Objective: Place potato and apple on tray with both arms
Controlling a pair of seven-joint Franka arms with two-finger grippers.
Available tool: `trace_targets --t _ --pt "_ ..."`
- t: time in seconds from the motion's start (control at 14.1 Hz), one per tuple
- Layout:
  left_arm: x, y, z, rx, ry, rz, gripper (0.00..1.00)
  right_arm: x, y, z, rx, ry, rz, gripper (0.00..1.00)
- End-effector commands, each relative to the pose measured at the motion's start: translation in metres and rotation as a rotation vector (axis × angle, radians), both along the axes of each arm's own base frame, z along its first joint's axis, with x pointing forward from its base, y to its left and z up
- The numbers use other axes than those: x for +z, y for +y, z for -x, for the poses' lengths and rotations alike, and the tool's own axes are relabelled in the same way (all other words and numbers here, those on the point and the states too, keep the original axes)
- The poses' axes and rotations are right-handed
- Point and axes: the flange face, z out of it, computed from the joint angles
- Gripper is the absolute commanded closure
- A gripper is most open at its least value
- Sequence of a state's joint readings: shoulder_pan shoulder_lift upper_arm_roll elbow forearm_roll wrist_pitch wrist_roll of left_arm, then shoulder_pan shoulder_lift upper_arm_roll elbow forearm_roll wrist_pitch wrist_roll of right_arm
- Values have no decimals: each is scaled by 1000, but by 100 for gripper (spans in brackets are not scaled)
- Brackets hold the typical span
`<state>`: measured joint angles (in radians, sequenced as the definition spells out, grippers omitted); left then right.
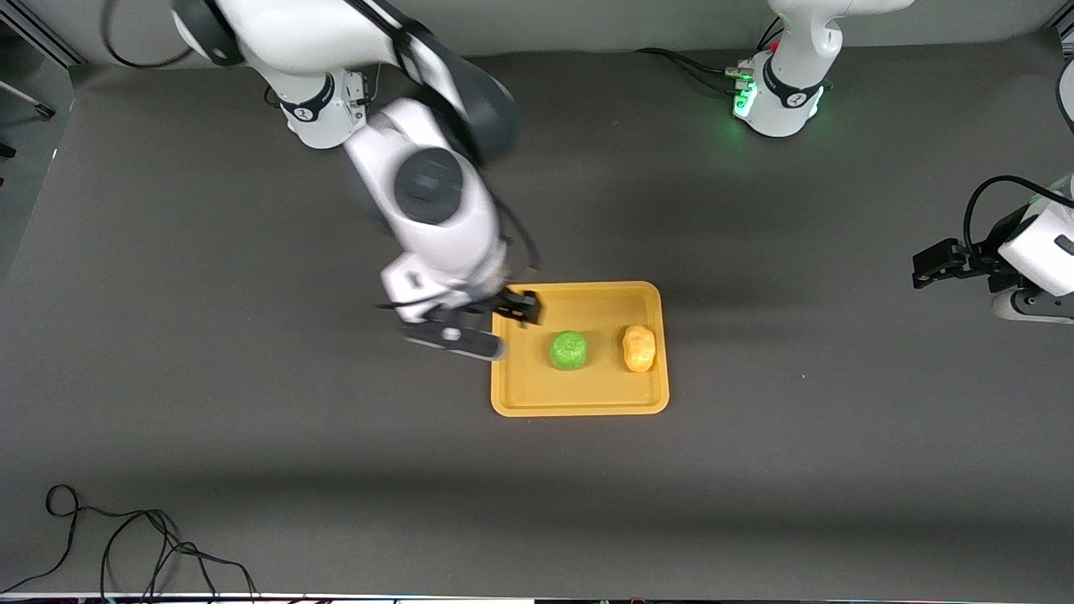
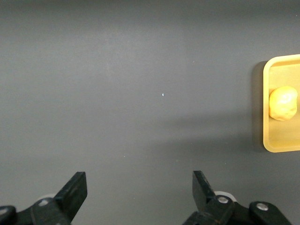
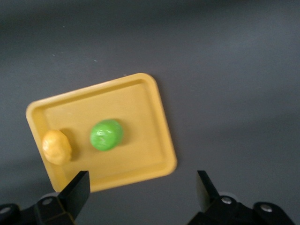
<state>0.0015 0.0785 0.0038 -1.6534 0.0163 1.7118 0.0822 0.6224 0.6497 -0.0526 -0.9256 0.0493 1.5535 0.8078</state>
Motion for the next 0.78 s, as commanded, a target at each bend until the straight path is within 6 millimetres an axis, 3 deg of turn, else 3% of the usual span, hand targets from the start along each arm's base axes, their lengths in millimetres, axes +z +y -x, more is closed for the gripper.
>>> trace_targets --t 0.0,0.21,0.43,0.57,0.71 --pt "7 1 3 -14 -21 -10 0 40 -66 24 107 39 18 0" --pt "1 2 -1 7 -22 5 0 68 -156 40 198 49 16 0" --pt "-9 2 -4 -8 -5 -2 0 83 -258 44 235 33 -28 0" --pt "-8 2 -2 -10 0 -2 0 88 -309 50 247 23 -49 0" --pt "-7 4 -1 -7 0 -2 0 88 -344 51 217 23 -51 0"
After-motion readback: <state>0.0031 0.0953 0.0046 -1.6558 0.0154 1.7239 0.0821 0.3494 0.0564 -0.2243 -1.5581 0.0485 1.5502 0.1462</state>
